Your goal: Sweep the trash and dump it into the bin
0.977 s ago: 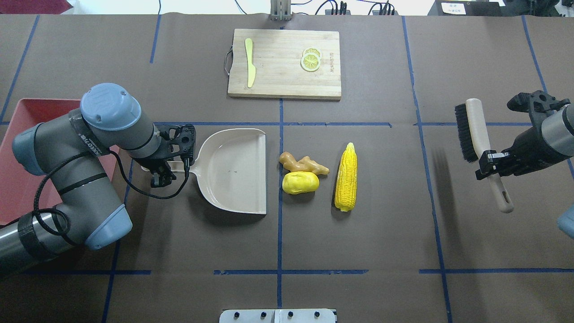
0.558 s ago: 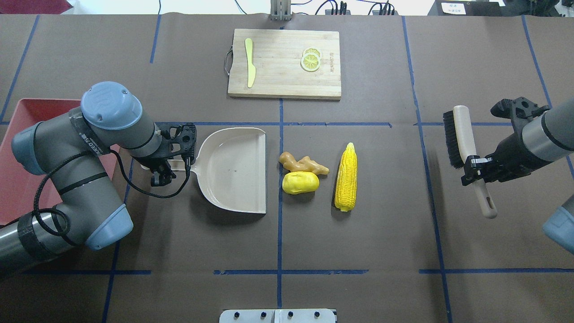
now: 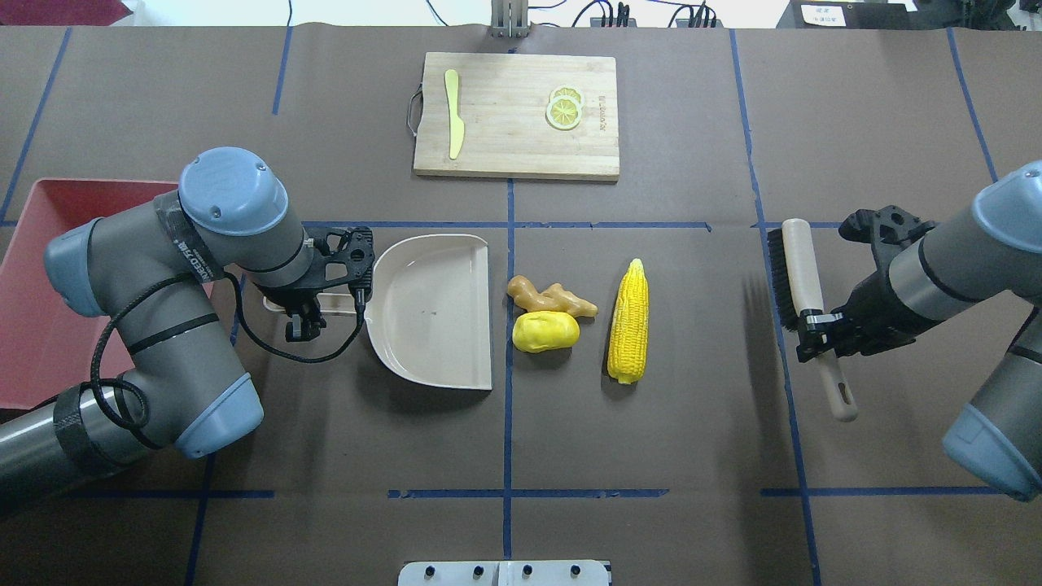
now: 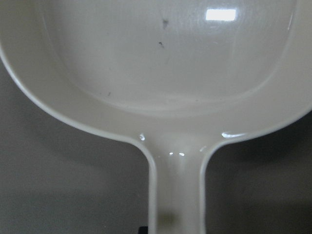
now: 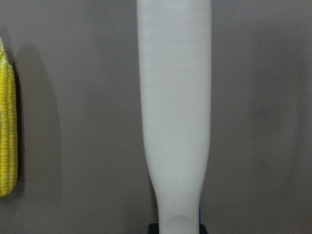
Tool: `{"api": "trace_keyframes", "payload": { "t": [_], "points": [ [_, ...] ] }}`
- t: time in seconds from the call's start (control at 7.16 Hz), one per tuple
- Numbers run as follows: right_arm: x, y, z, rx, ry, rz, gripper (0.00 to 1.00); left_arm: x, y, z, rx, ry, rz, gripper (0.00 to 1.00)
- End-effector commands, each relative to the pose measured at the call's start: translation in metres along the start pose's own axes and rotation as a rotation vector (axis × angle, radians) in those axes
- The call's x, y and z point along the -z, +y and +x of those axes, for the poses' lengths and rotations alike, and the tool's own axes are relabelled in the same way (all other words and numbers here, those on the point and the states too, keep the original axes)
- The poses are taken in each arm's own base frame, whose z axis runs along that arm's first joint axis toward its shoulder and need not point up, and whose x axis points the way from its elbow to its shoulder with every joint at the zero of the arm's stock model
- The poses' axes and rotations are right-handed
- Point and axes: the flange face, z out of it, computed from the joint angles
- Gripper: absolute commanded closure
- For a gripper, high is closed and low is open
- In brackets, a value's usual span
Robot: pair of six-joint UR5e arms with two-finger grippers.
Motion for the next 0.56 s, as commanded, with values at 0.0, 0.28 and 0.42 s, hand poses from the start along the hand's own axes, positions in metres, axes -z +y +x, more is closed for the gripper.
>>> {"api": "trace_keyframes", "payload": {
  "t": [0.0, 0.28, 0.42],
  "points": [
    [-0.019, 0.011, -0.043, -0.010, 0.042, -0.046, 1.00, -0.003, -0.008, 0.008, -0.008, 0.014, -0.008, 1.00],
    [-0.025, 0.011, -0.101, 0.002, 0.133, -0.023, 1.00, -0.006, -0.009, 0.009, -0.014, 0.005, -0.016, 0.99],
    [-0.036, 0.019, -0.123, 0.007, 0.175, -0.054, 1.00, -0.006, -0.010, 0.011, -0.017, 0.006, -0.015, 0.99]
  ]
}}
